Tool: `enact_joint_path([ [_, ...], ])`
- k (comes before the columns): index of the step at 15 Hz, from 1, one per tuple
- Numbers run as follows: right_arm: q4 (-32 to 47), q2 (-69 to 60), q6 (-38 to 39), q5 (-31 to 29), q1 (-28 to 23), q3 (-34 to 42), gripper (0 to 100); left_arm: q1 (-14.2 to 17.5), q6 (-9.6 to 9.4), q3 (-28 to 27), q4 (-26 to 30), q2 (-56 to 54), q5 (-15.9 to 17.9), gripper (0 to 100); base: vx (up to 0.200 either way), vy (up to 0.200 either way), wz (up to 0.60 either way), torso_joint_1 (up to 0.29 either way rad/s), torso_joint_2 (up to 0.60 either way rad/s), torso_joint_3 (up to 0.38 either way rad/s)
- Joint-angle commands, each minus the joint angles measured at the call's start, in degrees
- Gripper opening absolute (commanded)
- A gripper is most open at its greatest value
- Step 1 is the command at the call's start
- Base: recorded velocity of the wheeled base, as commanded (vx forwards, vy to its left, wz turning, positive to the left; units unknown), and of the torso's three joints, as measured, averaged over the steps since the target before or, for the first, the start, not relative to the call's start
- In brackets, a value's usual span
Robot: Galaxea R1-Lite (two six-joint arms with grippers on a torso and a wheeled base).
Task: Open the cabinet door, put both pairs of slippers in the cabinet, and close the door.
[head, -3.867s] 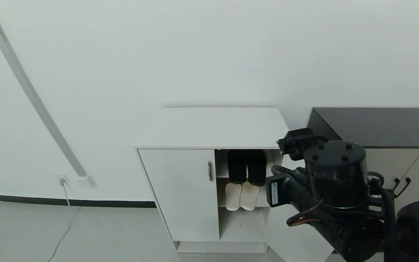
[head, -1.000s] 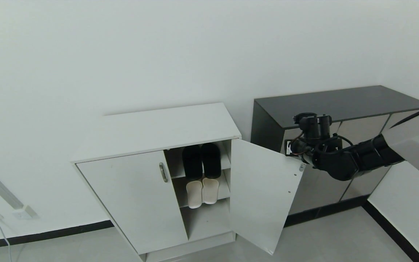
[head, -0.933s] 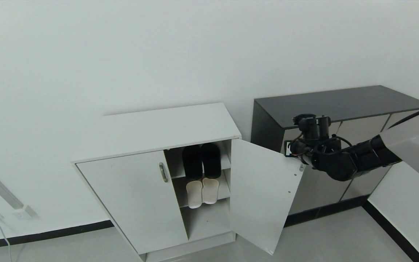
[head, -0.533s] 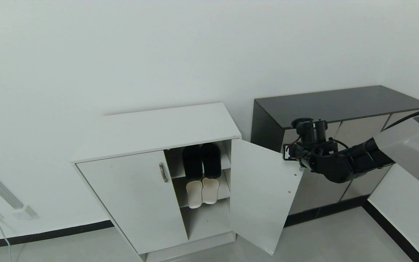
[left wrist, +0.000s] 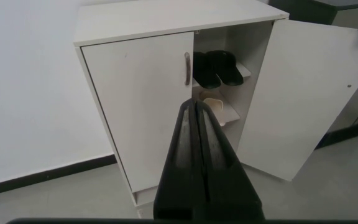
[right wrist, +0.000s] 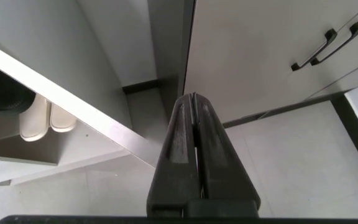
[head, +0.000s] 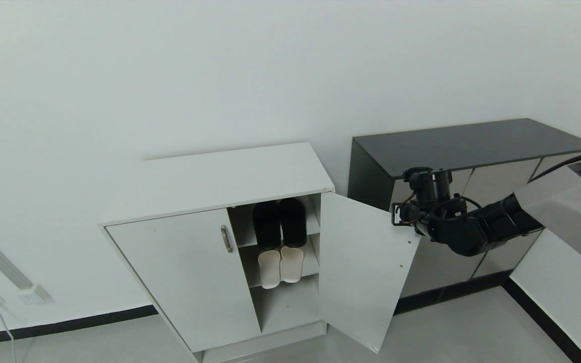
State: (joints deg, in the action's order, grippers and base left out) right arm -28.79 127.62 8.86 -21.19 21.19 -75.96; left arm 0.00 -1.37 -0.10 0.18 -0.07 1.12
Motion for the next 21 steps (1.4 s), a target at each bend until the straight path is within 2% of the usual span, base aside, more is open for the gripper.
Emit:
enact_joint_path([
  [1, -0.03, -0.01, 0.01, 0.01, 0.17, 0.37, 0, 0.0, -0.04, 0.01, -0.01, 0.07, 0.02, 0, 0.0, 0.0, 0.0, 0.0, 0.0, 0.0],
  [7, -0.21, -1.5, 0.81, -0.17, 2.63, 3.8, 0, 0.0, 0.05, 0.01, -0.01, 0.07, 0.02, 0, 0.0, 0.0, 0.0, 0.0, 0.0, 0.0],
  [9, -0.3, -2.99, 2.21, -0.17, 4.83, 5.47, 0, 0.0, -0.04, 0.01, -0.01, 0.07, 0.02, 0, 0.0, 0.0, 0.0, 0.0, 0.0, 0.0],
  [16, -1.18, -9.85, 4.85, -0.26, 18.01, 14.44, 0, 0.0, 0.05, 0.01, -0.01, 0.07, 0.02, 0, 0.0, 0.0, 0.0, 0.0, 0.0, 0.0],
  [19, -3.02, -10.9, 4.94, -0.17, 20.12, 16.19, 0, 0.0, 0.05, 0.01, -0.01, 0.07, 0.02, 0, 0.0, 0.0, 0.0, 0.0, 0.0, 0.0],
  [21, -7.33, -11.08, 3.88, 1.24, 20.12, 18.74, 0, 0.0, 0.05, 0.01, -0.01, 0.07, 0.02, 0, 0.0, 0.0, 0.0, 0.0, 0.0, 0.0],
])
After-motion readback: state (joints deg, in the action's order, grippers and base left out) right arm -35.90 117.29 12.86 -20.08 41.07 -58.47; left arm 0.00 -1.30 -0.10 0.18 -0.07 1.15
